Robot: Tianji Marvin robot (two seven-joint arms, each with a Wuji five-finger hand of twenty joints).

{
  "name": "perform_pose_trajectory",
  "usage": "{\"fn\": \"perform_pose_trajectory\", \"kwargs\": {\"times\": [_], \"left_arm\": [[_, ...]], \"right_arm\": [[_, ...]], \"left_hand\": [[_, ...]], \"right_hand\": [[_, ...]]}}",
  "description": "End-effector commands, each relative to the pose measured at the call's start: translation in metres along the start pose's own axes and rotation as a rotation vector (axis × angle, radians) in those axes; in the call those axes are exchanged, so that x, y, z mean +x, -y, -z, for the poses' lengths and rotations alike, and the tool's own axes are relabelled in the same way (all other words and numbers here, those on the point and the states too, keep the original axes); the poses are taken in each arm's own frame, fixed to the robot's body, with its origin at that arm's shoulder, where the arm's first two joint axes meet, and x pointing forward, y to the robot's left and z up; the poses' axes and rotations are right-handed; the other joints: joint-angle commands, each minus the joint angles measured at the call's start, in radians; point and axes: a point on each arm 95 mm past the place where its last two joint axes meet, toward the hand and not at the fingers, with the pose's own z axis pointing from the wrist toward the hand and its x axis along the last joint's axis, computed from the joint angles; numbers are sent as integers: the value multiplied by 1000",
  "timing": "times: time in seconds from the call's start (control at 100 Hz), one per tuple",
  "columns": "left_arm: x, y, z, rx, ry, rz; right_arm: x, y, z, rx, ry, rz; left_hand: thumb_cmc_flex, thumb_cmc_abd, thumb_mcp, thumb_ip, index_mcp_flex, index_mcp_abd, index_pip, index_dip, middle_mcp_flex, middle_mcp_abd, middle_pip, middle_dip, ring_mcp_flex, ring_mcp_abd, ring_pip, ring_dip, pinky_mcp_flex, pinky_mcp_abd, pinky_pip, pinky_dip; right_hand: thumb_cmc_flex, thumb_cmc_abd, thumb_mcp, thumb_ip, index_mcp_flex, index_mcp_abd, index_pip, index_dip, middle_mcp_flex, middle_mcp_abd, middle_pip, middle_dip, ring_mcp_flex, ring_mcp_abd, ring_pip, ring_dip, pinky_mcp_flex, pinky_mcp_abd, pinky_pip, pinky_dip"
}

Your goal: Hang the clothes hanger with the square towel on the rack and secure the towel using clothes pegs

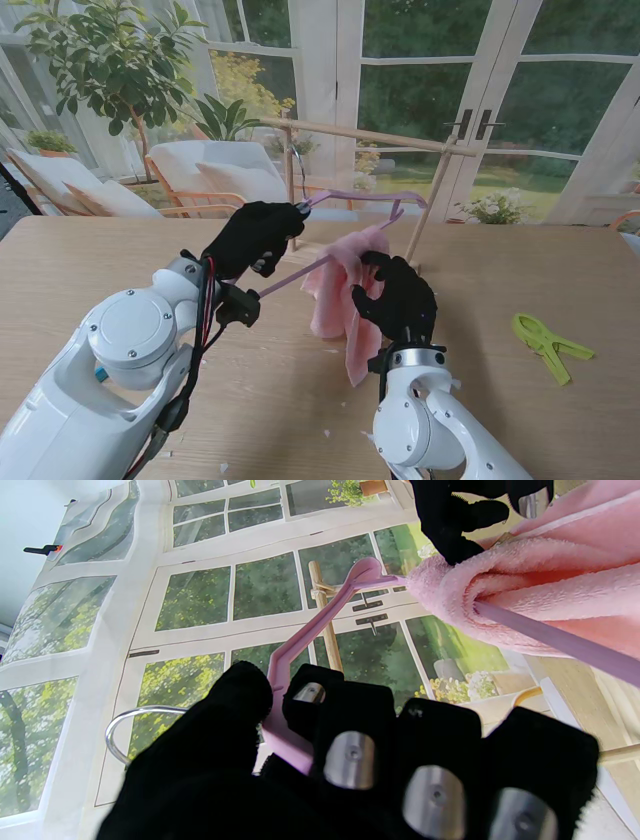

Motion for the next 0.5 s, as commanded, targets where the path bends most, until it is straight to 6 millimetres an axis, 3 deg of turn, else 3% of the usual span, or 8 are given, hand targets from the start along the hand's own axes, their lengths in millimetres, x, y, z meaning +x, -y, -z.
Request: {"fn": "perform_pose_trajectory", "kwargs": {"times": [0.0,0.14,0.2,0.25,0.28,0.34,0.43,0.49], "left_arm": [[4,-3,2,-22,-9,6],[4,-5,3,-32,-6,15],[4,-5,3,-35,-5,16],[4,-6,3,-36,-4,17],[4,-6,3,-37,-4,17],[4,-6,3,-37,-3,16],[4,-7,3,-37,-1,19],[4,-8,3,-37,2,24]], "right_arm": [[3,2,-1,5,9,-9],[3,4,-4,5,12,-13],[3,5,-5,-2,16,-16],[3,6,-6,-8,18,-24],[4,6,-6,-11,18,-30],[4,7,-7,-22,18,-45],[6,7,-7,-32,15,-61],[8,7,-7,-33,13,-65]], "left_hand": [[3,17,40,-10,65,46,30,45,40,-48,37,-2,29,-5,134,39,11,51,296,28],[4,15,41,-10,65,48,30,45,40,-48,37,-2,29,-4,134,39,11,51,296,28],[4,16,41,-10,65,48,30,45,40,-48,37,-2,29,-5,134,39,11,51,296,28],[4,16,40,-10,65,48,30,45,40,-48,37,-2,29,-5,134,39,11,51,296,28],[4,16,40,-10,64,48,30,45,40,-48,37,-2,29,-5,134,39,11,51,296,28],[4,16,40,-10,64,48,30,45,40,-48,37,-2,29,-5,134,39,11,51,296,28],[4,16,40,-10,64,48,30,45,40,-48,37,-2,29,-6,134,39,11,51,296,28],[4,16,40,-10,64,47,30,45,40,-48,37,-2,29,-5,134,38,11,51,296,28]], "right_hand": [[-31,-25,6,12,-29,4,18,26,-32,-26,30,15,-24,-29,20,15,-18,-33,3,634],[-18,-35,17,11,10,-47,111,101,-25,-27,39,27,-26,-31,25,17,-19,-34,4,638],[0,-44,41,10,51,-71,215,199,-18,-29,53,40,-26,-30,31,19,-21,-37,5,640],[51,-91,35,-83,87,-114,339,248,1,-27,59,46,-18,-31,37,20,-20,-35,8,641],[76,-113,37,-105,100,-143,439,244,13,-30,63,51,-12,-30,41,20,-17,-35,10,641],[98,-128,37,-114,142,-153,513,269,35,-28,68,53,4,-28,48,21,-13,-30,14,642],[103,-133,44,-119,163,-133,533,267,43,-25,68,52,9,-27,49,20,-16,-26,15,642],[79,-130,32,-123,130,-81,508,245,24,-21,63,52,-5,-28,46,19,-23,-30,12,641]]}}
